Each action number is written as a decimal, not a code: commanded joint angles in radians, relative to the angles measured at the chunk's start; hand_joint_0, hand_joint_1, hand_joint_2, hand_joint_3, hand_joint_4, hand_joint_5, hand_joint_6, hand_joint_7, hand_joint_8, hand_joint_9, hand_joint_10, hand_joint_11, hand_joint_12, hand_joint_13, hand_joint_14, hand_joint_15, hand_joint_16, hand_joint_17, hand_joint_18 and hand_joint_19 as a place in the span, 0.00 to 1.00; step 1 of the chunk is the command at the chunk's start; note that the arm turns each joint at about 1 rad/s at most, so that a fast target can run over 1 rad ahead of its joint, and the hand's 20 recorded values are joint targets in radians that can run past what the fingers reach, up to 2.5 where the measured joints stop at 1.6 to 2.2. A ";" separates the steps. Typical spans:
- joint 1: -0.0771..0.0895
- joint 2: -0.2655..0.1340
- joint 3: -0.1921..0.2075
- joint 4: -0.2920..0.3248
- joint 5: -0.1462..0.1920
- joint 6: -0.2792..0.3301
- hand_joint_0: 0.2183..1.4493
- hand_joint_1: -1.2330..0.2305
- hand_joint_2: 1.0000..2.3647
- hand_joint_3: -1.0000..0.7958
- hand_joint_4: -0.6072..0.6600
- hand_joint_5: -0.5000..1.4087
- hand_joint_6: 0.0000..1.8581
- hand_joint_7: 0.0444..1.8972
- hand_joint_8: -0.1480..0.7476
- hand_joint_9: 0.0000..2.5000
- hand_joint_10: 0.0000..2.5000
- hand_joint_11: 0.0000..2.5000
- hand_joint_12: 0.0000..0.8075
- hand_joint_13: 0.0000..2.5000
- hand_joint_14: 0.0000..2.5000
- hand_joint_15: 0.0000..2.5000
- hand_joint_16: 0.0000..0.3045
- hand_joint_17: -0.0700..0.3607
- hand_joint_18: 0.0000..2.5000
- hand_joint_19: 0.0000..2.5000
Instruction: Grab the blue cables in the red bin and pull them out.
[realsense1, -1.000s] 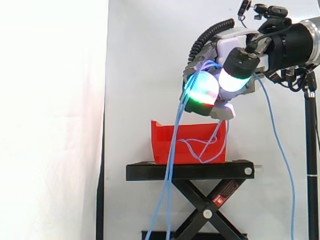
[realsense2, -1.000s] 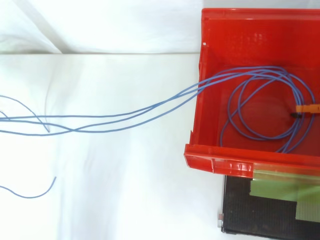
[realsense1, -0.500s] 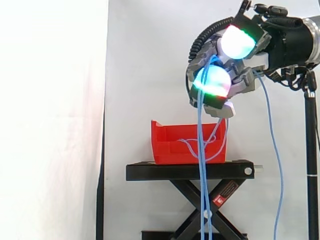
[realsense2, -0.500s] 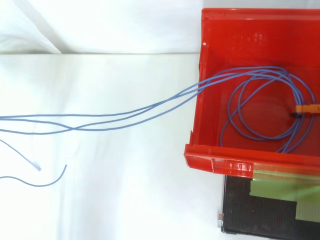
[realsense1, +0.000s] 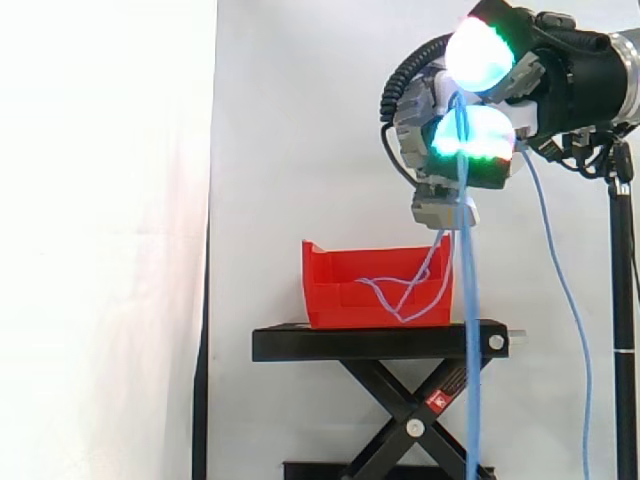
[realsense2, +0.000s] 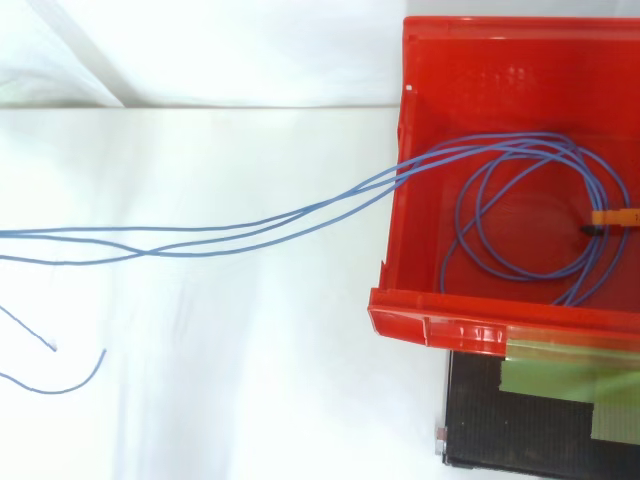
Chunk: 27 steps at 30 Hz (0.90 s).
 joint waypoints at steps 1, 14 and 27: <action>0.001 0.000 0.000 0.000 0.000 0.000 0.27 0.27 0.00 0.00 0.67 0.82 0.20 0.34 0.55 0.44 0.64 0.53 0.51 0.47 0.65 0.43 0.19 0.46 0.40 0.43; 0.001 0.000 0.000 -0.002 0.000 -0.001 0.42 0.21 0.00 0.00 0.63 0.81 0.29 0.32 0.47 0.44 0.57 0.61 0.41 0.47 0.57 0.51 0.14 0.38 0.36 0.45; -0.001 0.000 0.000 0.000 0.000 0.000 0.49 0.21 0.00 0.00 0.63 0.78 0.23 0.36 0.45 0.42 0.57 0.62 0.39 0.46 0.55 0.53 0.12 0.36 0.34 0.46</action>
